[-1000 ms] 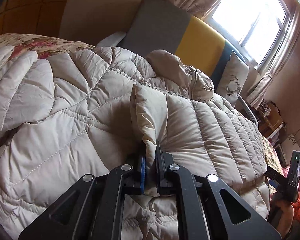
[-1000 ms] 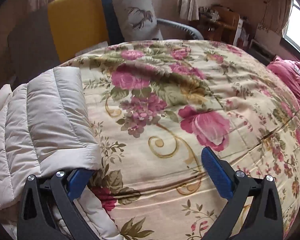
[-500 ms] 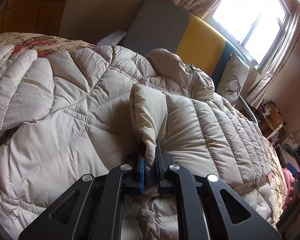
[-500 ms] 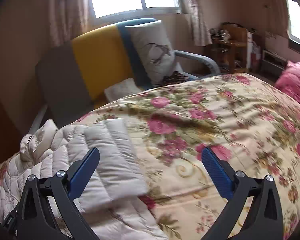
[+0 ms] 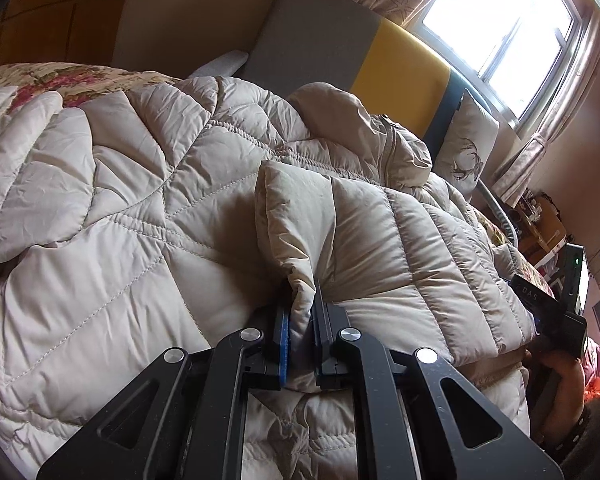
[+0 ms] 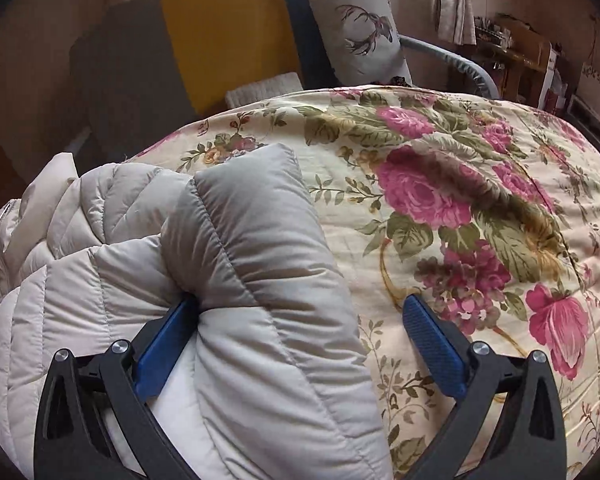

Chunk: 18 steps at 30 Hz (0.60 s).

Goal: Fold large clothes

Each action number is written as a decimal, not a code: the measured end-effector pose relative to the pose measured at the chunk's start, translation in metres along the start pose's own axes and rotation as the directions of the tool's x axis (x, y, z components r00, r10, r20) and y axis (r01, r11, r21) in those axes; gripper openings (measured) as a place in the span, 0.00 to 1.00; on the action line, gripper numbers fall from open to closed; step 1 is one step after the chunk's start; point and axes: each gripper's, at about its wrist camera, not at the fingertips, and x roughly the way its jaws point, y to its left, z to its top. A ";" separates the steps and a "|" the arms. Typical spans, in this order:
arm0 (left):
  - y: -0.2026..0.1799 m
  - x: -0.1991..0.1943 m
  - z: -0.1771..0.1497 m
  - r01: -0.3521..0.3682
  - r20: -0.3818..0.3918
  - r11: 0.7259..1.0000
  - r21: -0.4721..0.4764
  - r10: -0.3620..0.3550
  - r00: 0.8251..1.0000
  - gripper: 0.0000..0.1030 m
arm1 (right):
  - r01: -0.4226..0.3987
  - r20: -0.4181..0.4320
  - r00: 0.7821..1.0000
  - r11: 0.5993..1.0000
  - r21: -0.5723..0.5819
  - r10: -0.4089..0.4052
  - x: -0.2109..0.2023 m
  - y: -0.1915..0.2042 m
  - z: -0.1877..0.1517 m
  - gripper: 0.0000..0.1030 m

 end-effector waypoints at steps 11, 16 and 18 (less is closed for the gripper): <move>0.004 -0.002 0.000 0.015 -0.001 1.000 -0.015 -0.015 1.000 0.08 | -0.027 0.149 0.988 0.991 -0.132 0.047 -0.101 0.017 -0.049 0.98; 0.007 -0.010 -0.001 0.035 0.022 0.999 -0.034 -0.034 0.999 0.16 | -0.080 -0.026 0.997 0.991 -0.111 0.078 -0.045 0.015 -0.061 0.98; 0.006 -0.017 -0.002 0.041 0.038 0.998 -0.042 -0.039 0.999 0.28 | -0.106 -0.025 0.994 0.991 -0.086 0.104 -0.044 0.011 -0.060 0.98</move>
